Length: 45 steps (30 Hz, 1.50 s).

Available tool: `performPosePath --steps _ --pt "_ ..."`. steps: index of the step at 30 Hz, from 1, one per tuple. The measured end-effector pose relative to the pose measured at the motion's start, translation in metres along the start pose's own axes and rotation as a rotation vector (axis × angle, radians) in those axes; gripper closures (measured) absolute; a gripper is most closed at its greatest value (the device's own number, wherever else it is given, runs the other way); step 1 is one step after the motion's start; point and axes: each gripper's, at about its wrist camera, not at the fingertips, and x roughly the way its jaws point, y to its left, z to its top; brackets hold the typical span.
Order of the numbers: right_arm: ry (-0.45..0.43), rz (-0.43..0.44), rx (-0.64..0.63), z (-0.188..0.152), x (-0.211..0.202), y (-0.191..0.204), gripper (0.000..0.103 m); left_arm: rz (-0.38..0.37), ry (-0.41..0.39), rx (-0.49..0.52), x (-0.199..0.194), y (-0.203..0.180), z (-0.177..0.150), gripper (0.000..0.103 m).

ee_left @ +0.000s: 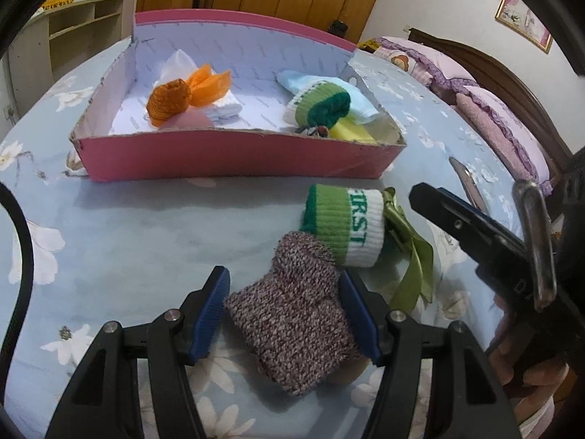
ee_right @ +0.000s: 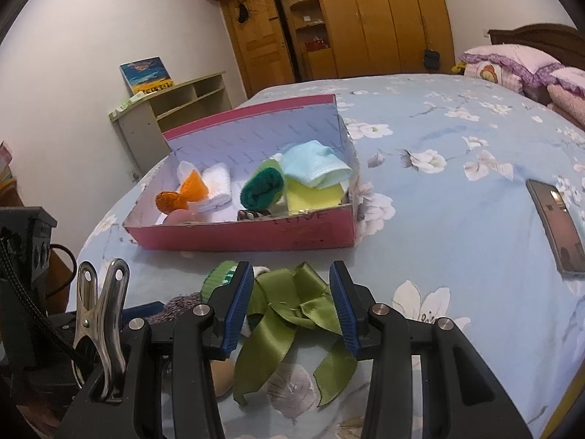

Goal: Organize soft objects
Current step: 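Grasp the grey knitted sock with the left gripper while the right withdraws from the box, then grasp the green-white FIRST sock with the right gripper while the left holds the grey sock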

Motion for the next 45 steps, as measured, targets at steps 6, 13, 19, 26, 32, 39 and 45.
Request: performPosePath --steps 6,13,19,26,32,39,45 --pt "0.009 -0.002 0.01 -0.001 0.003 -0.001 0.059 -0.019 -0.004 0.002 0.0 -0.002 -0.001 0.047" --pt "0.019 -0.007 0.002 -0.001 0.005 0.003 0.059 -0.052 -0.014 -0.028 -0.007 0.007 -0.002 0.066" --pt "0.027 -0.007 -0.02 -0.003 0.008 0.012 0.059 -0.041 -0.058 -0.047 -0.022 0.019 -0.001 0.068" --pt "0.041 0.024 -0.047 -0.005 0.009 0.024 0.059 0.034 -0.138 -0.084 -0.043 0.045 0.003 0.068" --pt "0.072 0.024 -0.089 -0.011 0.018 0.037 0.059 0.082 -0.147 -0.123 -0.044 0.067 0.0 0.068" --pt "0.063 -0.005 -0.138 -0.008 0.019 0.047 0.059 0.093 -0.143 -0.151 -0.041 0.081 -0.004 0.068" --pt "0.031 0.066 -0.14 -0.001 0.009 0.057 0.059 0.095 -0.144 -0.149 -0.041 0.081 -0.004 0.068"
